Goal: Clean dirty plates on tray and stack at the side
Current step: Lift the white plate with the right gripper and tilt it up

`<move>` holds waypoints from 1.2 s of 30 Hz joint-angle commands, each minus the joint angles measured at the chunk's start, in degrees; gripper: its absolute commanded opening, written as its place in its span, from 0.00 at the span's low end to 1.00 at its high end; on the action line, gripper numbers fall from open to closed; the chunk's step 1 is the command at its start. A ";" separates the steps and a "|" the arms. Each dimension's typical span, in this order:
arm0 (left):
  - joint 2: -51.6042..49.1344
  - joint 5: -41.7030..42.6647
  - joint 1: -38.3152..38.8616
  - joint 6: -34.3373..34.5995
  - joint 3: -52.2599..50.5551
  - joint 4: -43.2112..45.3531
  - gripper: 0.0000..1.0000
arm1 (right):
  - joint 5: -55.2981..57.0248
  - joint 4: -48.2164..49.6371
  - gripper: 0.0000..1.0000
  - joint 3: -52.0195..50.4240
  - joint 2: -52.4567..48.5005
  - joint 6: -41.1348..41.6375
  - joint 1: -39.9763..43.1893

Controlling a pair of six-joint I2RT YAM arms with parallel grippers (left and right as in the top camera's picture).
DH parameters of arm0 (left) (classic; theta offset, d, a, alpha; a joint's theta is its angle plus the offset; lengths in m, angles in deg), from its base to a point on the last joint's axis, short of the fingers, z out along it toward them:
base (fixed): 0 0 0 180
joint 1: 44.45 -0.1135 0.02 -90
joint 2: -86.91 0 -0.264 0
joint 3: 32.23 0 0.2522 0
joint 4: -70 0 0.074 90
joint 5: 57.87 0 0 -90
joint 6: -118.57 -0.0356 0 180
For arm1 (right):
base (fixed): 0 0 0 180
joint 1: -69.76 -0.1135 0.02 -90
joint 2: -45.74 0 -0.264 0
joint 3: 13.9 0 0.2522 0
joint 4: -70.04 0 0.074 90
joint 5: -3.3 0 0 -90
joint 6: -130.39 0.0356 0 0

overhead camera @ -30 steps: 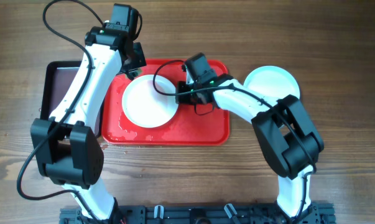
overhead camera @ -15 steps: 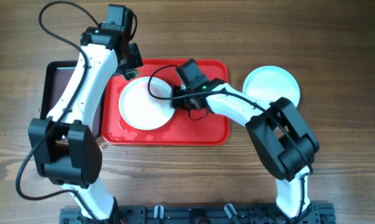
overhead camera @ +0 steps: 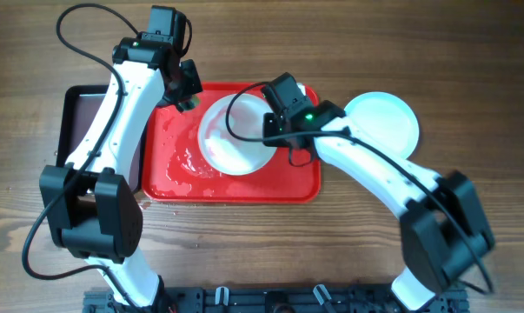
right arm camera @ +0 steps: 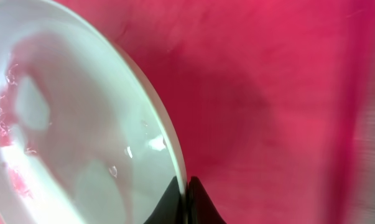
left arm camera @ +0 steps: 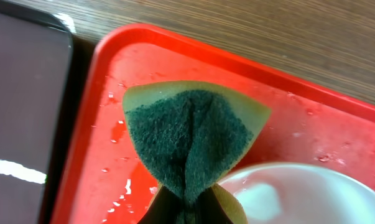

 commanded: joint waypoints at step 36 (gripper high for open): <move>-0.07 11.08 -0.24 0.87 -0.28 -0.37 0.04 | 82.71 7.37 0.05 0.04 6.69 -35.34 -23.41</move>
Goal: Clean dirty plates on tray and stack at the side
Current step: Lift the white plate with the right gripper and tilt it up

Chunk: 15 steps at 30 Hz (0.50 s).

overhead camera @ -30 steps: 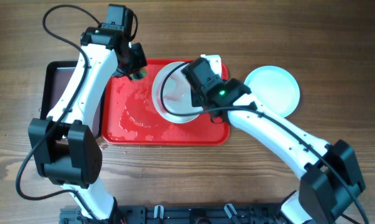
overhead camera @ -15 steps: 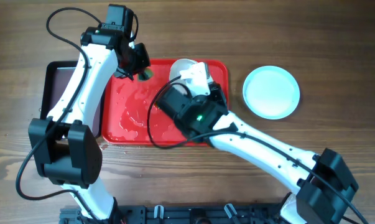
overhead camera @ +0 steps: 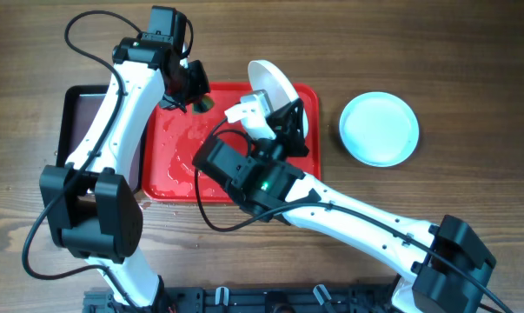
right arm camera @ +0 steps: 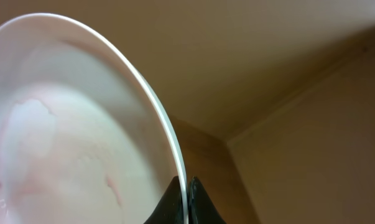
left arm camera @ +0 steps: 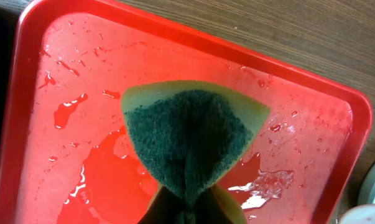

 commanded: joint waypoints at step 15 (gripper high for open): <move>-0.07 1.05 -0.24 0.42 -0.28 -0.04 0.04 | 2.89 11.10 0.04 0.00 0.85 -12.72 -0.22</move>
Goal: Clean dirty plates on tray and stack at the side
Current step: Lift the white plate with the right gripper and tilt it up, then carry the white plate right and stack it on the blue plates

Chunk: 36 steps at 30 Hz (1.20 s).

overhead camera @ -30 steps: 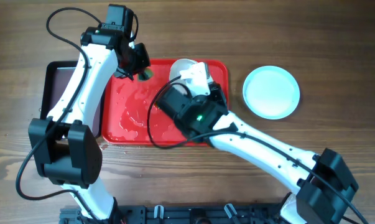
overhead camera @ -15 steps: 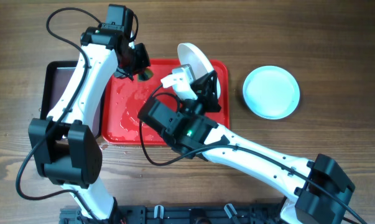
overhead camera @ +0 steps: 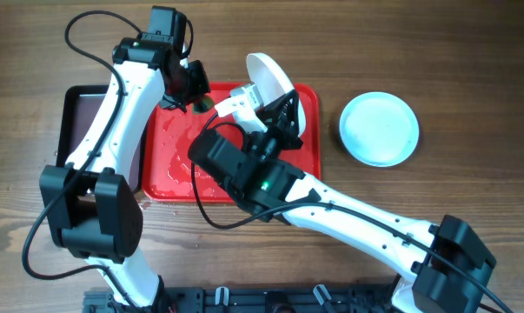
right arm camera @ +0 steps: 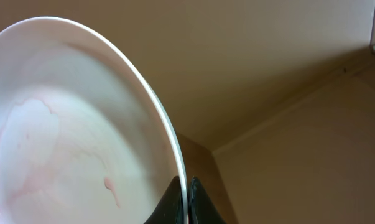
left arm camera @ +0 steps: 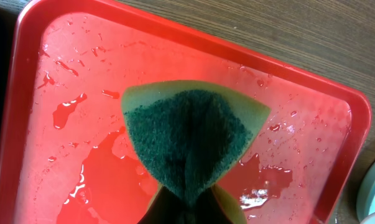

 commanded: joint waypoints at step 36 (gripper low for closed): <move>-0.07 0.92 -0.24 0.07 -0.28 -0.31 0.04 | -88.91 -27.54 0.04 -7.76 8.57 29.62 64.98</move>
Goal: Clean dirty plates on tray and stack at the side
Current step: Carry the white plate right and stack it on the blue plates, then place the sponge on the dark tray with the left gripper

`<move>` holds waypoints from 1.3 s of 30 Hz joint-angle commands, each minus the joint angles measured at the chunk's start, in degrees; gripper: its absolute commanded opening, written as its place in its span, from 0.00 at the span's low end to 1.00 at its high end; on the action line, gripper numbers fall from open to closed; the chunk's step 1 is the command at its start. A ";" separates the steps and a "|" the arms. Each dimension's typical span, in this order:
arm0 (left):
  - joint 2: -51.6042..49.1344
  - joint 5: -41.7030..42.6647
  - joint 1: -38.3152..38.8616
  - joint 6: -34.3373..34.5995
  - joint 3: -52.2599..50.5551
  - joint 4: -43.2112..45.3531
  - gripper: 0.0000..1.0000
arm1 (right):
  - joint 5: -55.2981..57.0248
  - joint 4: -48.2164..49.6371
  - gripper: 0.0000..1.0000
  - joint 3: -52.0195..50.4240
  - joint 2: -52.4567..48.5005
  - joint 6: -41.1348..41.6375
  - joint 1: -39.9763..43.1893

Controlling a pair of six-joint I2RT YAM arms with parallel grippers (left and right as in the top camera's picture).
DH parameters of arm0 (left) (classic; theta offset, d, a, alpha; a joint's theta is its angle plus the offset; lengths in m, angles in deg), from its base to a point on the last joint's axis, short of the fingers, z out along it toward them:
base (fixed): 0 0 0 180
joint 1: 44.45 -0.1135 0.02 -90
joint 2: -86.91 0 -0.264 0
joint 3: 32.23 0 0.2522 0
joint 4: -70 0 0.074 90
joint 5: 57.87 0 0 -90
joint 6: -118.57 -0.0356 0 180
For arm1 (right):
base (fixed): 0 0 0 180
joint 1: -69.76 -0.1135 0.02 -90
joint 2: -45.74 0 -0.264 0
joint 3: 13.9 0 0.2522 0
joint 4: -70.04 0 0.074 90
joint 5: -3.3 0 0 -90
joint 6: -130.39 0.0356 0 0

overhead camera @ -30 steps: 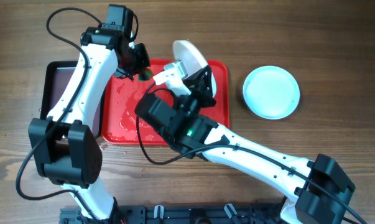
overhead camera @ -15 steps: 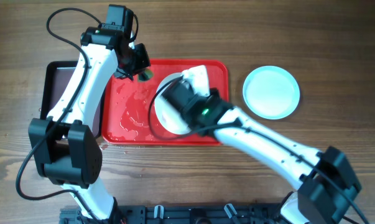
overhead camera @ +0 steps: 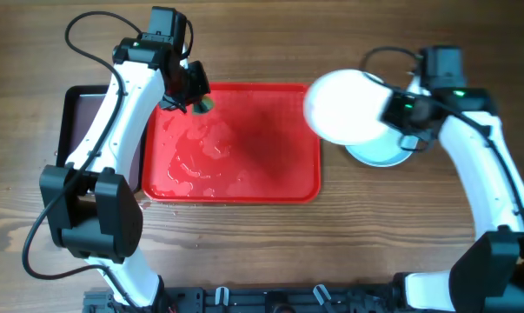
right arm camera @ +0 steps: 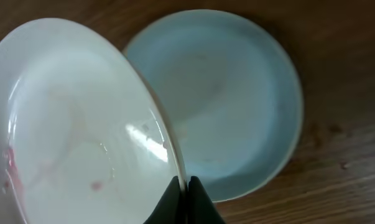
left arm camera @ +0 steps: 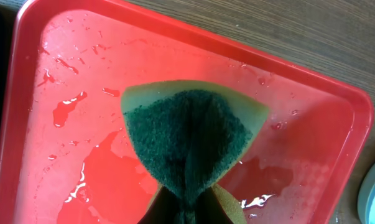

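Note:
My right gripper (right arm camera: pixel 185 190) is shut on the rim of a white plate (overhead camera: pixel 346 107), held in the air over the tray's right edge and partly above a pale blue plate (overhead camera: pixel 385 153) lying on the table. The white plate (right arm camera: pixel 75 118) shows faint pink streaks, with the blue plate (right arm camera: pixel 237 99) beneath it. My left gripper (left arm camera: pixel 186 205) is shut on a green and yellow sponge (left arm camera: pixel 190 134), hanging over the wet red tray (overhead camera: pixel 283 187) near its back left corner. The sponge (overhead camera: pixel 203 104) is just visible in the overhead view.
A dark tablet-like slab (overhead camera: pixel 79 130) lies against the tray's left side. Puddles of water (overhead camera: pixel 196 161) sit on the tray's left half. Bare wooden table surrounds everything.
My right arm has swung from over the tray's back middle to the right side, carrying the white plate until it hangs partly over the blue plate. The left gripper and sponge have not moved.
The white plate first lay on the tray with my right gripper shut on its rim and the sponge beside it. Then the plate was lifted and tilted upright over the tray's back edge. Now it hangs flatter above the blue plate at the right.

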 commanded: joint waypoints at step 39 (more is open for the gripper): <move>0.15 -7.08 -27.78 0.20 -13.75 1.20 0.04 | -10.56 9.18 1.00 -8.98 0.81 -11.87 8.85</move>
